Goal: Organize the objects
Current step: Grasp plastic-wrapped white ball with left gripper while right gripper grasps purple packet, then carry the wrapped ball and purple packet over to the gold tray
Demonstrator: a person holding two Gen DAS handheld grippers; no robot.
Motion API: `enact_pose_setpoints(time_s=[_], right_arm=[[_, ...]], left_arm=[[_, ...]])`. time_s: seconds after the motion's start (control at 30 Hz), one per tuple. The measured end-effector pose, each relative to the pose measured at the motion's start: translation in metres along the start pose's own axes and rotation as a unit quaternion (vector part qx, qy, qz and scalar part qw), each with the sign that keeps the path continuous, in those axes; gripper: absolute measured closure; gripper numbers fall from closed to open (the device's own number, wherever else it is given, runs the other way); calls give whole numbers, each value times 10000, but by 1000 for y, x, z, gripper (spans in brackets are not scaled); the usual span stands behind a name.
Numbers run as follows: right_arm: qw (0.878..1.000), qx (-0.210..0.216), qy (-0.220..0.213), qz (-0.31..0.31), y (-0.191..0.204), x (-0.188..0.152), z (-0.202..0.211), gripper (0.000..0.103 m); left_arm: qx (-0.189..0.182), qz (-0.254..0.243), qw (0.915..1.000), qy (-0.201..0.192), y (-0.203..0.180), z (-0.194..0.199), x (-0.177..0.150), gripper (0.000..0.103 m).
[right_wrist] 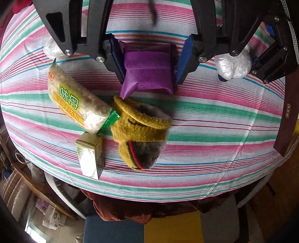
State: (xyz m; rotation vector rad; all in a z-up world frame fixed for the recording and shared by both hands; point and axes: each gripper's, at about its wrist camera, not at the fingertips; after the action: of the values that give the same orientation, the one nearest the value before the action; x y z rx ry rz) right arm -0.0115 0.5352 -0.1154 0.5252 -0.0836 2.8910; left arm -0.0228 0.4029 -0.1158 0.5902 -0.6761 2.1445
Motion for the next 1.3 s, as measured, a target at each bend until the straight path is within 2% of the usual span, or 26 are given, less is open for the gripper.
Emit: enact_pose_setpoints(time_s=[0.3, 0.7, 1.0, 1.2, 1.3], right_arm=[[9998, -75, -22, 191, 1, -1, -1, 50], [9994, -123, -67, 321, 6, -3, -2, 52], [9983, 136, -126, 546, 26, 3, -2, 52], [9982, 68, -172, 563, 34, -1, 2, 52], [9981, -26, -190, 579, 32, 2, -2, 52]], left_arm=[[151, -109, 9998, -9, -4, -1, 1, 65], [570, -290, 9979, -38, -10, 7, -5, 67], [910, -348, 9952, -7, -8, 33, -29, 67], [999, -314, 9945, 30, -7, 53, -44, 67], [1047, -332, 9939, -93, -9, 67, -46, 67]])
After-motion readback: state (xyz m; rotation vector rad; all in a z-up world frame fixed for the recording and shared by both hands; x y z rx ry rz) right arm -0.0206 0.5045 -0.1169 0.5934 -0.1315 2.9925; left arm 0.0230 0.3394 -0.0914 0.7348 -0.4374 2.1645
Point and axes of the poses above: each gripper's, at about its wrist camera, not at the fingertips, and z roughly against the way its jaws point, y to its left, x to its top, and after that the axes turned 5 degrees about z, right-handed
